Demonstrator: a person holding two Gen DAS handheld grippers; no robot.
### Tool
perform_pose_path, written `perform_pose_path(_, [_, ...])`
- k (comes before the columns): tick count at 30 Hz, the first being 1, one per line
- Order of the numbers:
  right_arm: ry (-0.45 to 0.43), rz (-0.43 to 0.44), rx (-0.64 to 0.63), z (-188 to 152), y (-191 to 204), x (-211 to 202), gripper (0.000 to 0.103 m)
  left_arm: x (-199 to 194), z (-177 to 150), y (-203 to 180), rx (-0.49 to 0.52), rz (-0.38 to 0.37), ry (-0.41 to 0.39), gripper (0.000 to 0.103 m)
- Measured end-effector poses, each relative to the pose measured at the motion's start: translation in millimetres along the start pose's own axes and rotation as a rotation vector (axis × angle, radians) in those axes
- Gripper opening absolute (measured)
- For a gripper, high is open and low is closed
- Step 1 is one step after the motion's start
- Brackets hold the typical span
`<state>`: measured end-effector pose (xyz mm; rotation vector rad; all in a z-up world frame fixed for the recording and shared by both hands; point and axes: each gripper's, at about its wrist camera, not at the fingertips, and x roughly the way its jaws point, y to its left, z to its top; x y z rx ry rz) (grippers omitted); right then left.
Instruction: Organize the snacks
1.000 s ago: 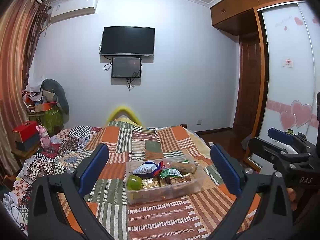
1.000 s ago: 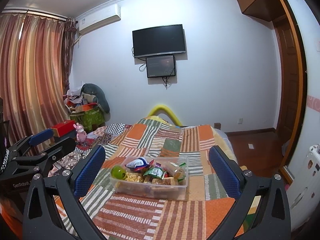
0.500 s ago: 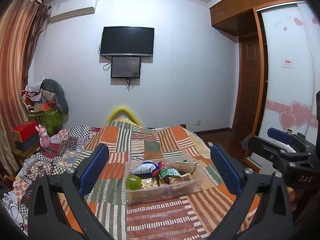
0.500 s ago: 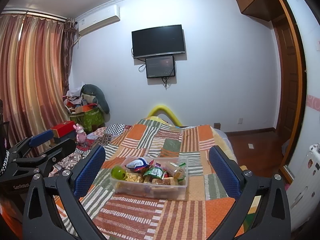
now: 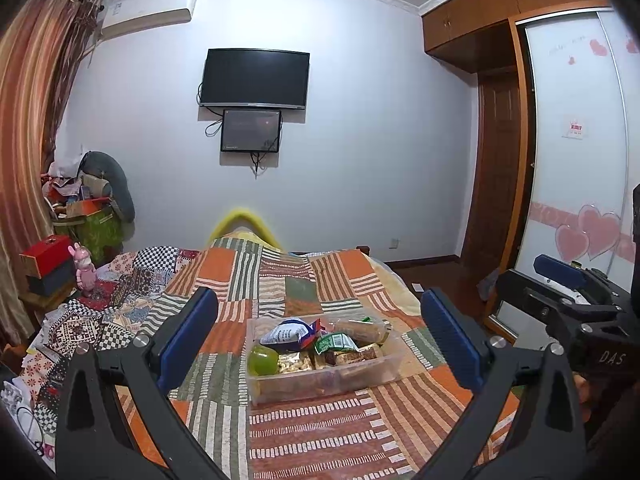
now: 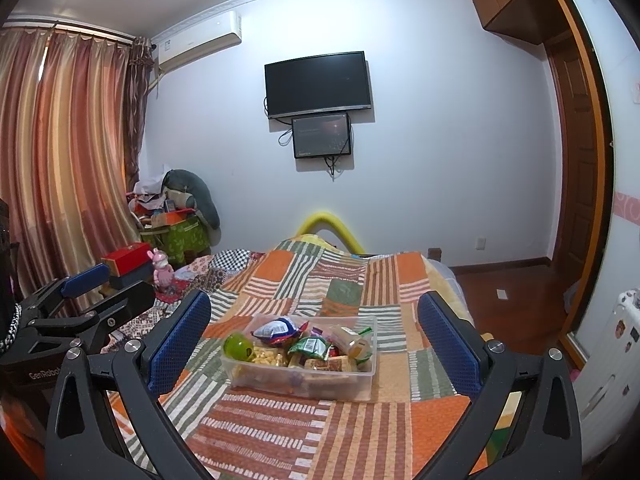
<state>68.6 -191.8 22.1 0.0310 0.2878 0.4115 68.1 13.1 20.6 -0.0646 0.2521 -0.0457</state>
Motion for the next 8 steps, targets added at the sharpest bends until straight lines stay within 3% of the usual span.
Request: perform_pose_path(8, [0.002,0.001,0.002,0.4,-0.1,0.6,0.103,1.6,-3.9,2.3,-0.006,-0.006,0.014,0.103])
